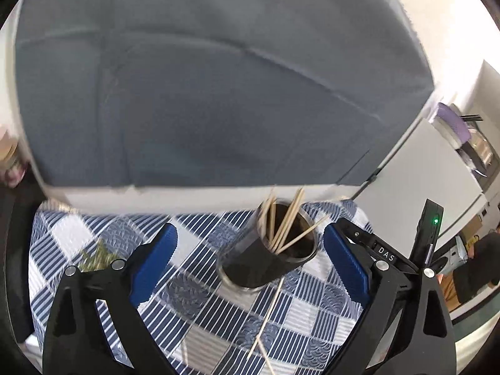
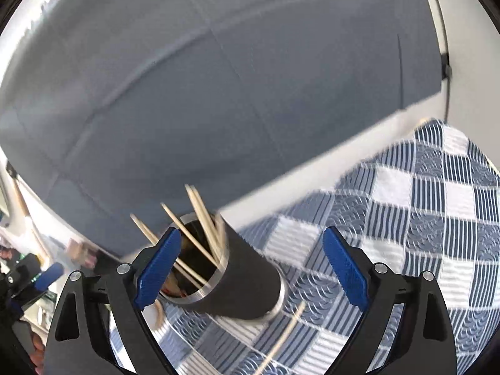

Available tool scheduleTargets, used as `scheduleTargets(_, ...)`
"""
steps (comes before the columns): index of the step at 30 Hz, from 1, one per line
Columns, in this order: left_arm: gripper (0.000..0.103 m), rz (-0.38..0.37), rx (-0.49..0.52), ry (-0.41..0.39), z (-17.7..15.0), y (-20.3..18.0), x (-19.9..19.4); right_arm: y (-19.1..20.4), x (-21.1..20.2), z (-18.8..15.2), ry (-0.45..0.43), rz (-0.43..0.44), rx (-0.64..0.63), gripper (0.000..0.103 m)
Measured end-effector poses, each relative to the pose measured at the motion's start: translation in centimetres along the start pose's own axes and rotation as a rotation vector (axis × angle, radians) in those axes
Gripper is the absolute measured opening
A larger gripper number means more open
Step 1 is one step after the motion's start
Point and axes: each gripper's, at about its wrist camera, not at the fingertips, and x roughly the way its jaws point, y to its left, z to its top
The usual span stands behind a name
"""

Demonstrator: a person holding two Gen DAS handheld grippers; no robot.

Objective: Organize utensils
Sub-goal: 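Lower both open grippers toward the last skewers beside the black cup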

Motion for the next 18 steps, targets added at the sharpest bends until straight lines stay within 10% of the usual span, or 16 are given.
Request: scheduleTargets(18, 0.093, 0.215, 0.004, 0.218, -15.9, 0.5, 1.7, -5.8, 7.6, -10.4, 0.415, -0.144, 0.103, 0.086)
